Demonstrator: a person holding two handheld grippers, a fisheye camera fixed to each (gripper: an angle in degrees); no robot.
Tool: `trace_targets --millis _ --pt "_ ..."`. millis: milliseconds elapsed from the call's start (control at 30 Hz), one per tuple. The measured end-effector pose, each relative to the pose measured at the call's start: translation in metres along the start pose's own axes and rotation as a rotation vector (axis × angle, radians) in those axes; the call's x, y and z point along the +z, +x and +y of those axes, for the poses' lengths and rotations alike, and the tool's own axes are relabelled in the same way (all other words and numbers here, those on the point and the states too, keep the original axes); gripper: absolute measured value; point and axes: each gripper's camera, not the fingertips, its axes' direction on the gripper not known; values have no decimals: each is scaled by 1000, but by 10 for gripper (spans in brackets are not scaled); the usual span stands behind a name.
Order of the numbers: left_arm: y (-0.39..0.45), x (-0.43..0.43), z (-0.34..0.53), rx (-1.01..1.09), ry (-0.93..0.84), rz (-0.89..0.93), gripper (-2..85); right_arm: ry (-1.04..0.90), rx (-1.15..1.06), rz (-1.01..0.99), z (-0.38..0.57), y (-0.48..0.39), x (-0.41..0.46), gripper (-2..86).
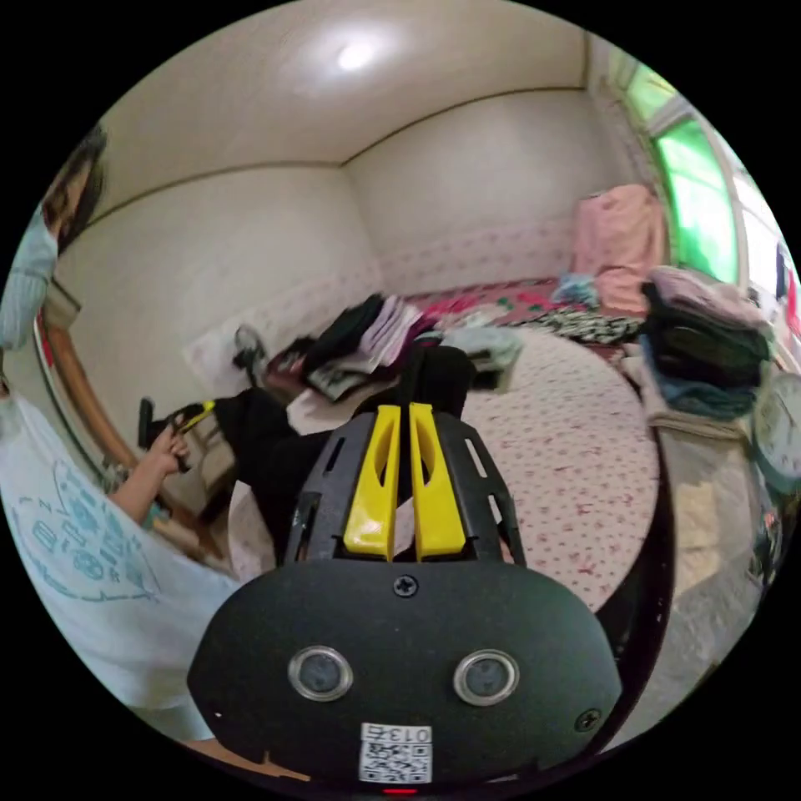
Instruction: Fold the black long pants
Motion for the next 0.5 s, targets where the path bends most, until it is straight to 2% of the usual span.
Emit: trace_targets --millis 133,300,400,467,500 --pt "36 -10 -35 176 76 -47 1 168 92 199 -14 52 -38 19" --pt "38 30 -62 229 74 -186 7 243 119 301 -48 91 -3 30" --pt "9 84 -66 128 -89 -246 16 88 274 317 -60 133 56 50" --pt "-9 101 -58 72 -133 -278 25 -84 368 272 -54 157 92 62" --pt "-21 106 -49 20 -152 -298 36 -106 371 259 -51 159 96 60"
